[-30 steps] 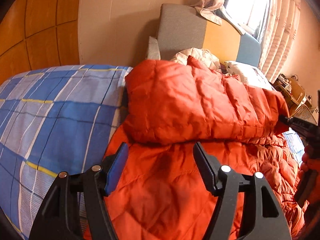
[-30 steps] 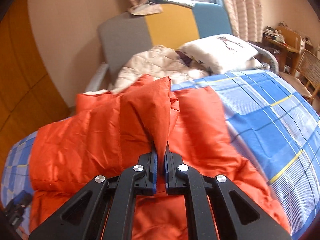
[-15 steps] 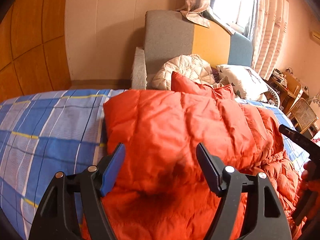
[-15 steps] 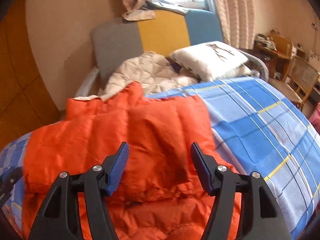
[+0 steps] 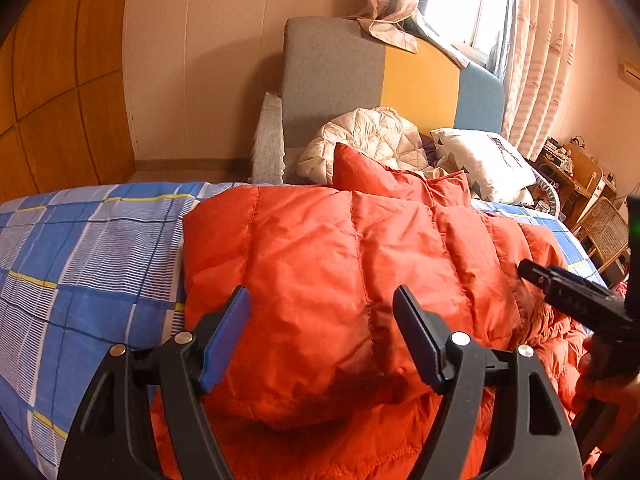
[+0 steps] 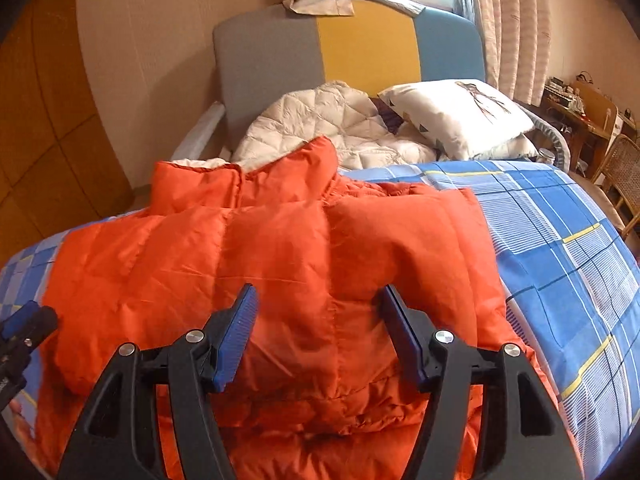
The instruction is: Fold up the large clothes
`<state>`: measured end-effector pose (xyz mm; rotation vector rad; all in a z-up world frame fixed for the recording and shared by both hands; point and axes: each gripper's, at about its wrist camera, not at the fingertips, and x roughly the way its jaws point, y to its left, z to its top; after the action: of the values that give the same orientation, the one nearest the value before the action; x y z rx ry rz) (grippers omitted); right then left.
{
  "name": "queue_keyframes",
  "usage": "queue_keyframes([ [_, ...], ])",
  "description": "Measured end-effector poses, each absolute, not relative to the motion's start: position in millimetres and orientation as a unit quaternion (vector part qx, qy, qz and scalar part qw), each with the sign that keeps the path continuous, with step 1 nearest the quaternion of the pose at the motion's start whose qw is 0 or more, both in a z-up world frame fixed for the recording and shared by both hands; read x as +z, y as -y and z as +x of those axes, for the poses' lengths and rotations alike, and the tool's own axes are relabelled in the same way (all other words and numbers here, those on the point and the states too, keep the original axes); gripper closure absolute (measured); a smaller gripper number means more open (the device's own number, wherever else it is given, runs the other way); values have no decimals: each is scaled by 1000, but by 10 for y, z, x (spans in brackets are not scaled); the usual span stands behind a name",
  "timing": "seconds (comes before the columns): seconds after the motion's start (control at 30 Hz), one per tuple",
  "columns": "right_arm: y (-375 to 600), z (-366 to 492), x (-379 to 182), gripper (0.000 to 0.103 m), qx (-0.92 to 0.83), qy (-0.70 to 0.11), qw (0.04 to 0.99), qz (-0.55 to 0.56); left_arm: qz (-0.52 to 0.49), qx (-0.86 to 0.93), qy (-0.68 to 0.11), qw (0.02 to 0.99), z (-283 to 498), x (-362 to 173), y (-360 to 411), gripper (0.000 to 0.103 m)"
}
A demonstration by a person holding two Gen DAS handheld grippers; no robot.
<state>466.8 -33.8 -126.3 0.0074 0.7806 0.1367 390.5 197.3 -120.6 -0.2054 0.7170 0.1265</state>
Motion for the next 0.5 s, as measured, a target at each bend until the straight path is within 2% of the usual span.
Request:
queue_keyframes([
  [0.5,235,5182,-1715,39,50,-420,904,-63,-92,62,-377,920,4351,-1632,-1881,29],
])
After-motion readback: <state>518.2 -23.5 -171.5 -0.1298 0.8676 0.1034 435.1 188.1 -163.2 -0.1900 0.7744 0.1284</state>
